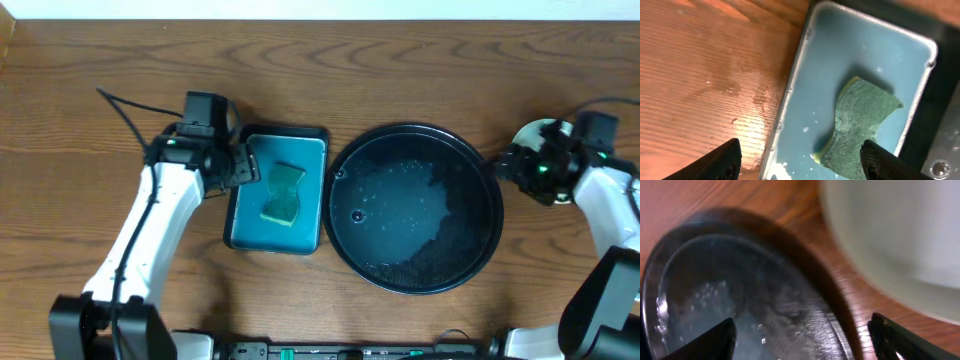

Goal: Clean dirty plates on tray and stack at the side

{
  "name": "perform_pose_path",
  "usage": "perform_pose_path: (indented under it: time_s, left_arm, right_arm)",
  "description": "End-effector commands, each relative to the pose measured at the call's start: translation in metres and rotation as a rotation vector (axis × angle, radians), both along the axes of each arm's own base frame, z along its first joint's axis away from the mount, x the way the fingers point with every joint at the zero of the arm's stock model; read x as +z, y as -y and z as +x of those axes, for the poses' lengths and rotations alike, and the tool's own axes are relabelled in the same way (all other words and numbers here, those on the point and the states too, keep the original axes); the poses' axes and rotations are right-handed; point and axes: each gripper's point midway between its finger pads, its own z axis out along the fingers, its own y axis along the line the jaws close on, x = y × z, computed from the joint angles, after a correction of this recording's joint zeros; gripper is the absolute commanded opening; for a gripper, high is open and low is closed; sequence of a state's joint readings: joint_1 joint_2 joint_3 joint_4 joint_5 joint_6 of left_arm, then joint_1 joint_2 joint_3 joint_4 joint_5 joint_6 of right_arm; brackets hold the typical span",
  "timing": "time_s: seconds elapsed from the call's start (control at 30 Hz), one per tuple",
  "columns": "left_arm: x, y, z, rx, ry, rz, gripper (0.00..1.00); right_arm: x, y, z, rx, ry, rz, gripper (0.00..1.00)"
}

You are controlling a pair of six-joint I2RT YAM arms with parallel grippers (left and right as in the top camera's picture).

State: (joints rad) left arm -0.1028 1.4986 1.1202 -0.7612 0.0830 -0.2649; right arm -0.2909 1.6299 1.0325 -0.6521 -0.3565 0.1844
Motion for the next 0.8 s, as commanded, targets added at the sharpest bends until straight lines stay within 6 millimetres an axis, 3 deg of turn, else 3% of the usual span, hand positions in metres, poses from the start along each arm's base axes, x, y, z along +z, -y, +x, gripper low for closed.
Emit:
perform_pose_path:
  time_s: [0.0,0.2,0.37,0.53,0.77]
  left_arm:
    - [0.029,-0.005,0.004,0.023,0.074,-0.055,0.80]
    - [0.028,-0.017,-0.025,0.059,-0.020,-0.048,0.80]
    - [0.033,-0.019,-0.053,0.052,-0.080,-0.041,0.80]
    - [0.051,-0.019,-0.073,0.033,-0.004,-0.039,0.80]
    - [0.078,-0.020,-0.097,0.012,0.232,-0.040,0.81]
  right_arm:
    - [0.022,-0.013,0.012,0.146,0.022,-0.134,0.98]
    - [0.046,-0.035,0.003,0.226,-0.039,-0.144,0.99]
    - [0.060,-0.038,-0.012,0.230,-0.049,-0.145,0.99]
    - [0.085,-0.037,-0.030,0.215,-0.016,-0.176,0.99]
    - [0.124,-0.043,-0.055,0.210,0.215,-0.277,0.99]
